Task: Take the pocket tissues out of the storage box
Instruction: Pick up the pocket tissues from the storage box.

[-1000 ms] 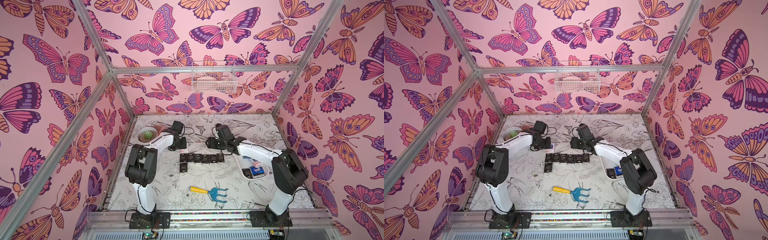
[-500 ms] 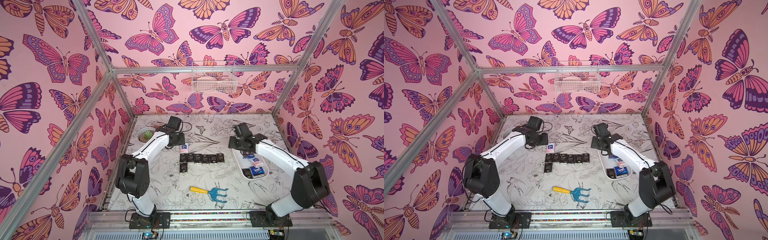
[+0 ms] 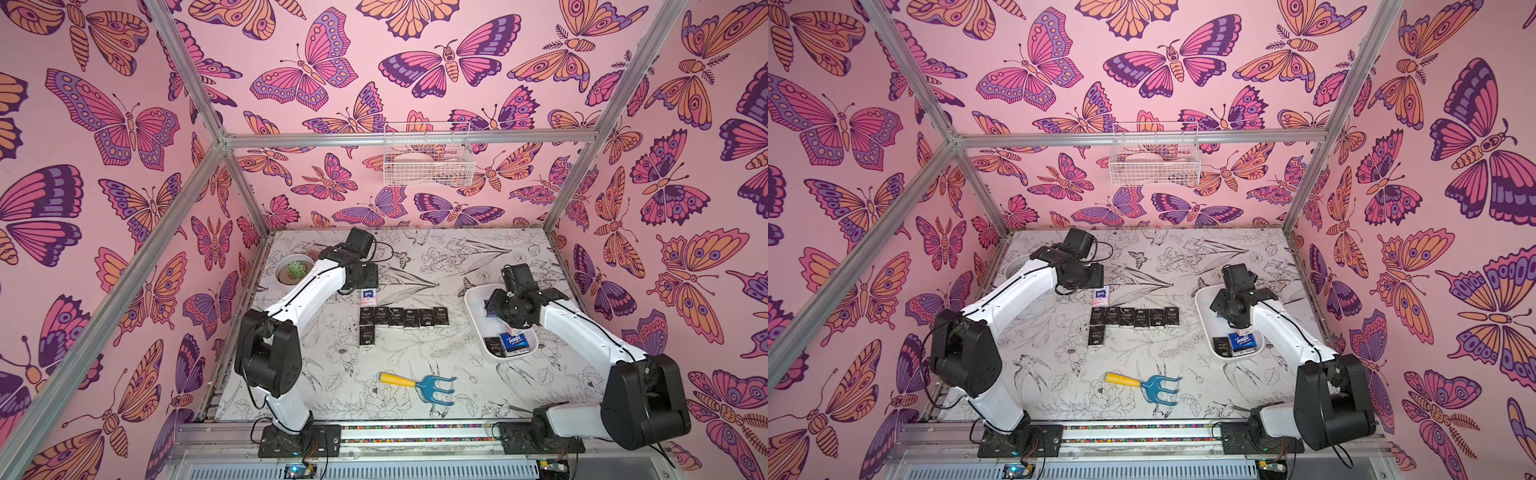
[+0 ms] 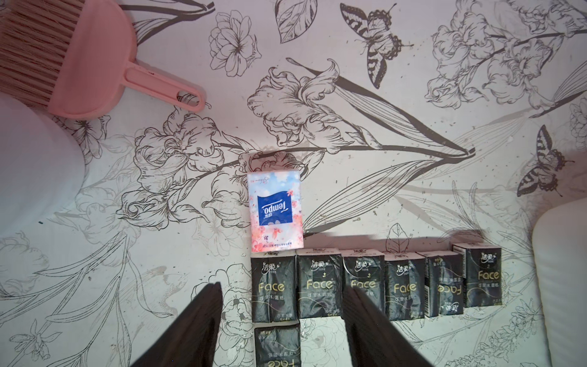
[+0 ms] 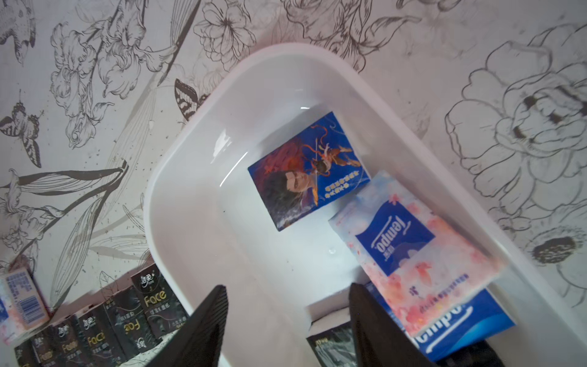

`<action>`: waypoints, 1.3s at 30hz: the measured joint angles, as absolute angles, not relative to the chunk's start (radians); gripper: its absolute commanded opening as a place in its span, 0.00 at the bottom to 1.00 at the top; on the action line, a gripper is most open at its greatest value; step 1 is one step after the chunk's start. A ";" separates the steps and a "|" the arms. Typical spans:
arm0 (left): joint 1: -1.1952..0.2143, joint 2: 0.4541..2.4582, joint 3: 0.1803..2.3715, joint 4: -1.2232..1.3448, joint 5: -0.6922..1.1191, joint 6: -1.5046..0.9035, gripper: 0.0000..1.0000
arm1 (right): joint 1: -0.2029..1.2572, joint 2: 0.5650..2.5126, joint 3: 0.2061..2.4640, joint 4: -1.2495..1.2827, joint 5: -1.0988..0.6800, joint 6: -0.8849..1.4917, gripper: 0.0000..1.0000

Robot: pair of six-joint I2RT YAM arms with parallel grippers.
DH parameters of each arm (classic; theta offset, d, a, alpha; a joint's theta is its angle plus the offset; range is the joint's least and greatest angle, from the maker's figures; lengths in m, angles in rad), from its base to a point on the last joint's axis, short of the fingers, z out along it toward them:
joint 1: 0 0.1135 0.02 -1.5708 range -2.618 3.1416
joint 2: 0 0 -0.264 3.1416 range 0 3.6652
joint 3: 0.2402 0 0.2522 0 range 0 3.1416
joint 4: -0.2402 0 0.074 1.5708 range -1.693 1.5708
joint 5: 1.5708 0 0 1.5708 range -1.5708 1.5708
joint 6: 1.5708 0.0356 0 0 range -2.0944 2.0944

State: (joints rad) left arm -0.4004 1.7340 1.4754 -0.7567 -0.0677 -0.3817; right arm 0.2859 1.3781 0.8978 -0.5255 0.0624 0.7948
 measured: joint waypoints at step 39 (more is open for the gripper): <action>-0.401 1.754 1.488 -0.789 -0.097 -0.374 0.69 | 0.204 1.592 0.788 -0.140 -0.020 1.090 0.19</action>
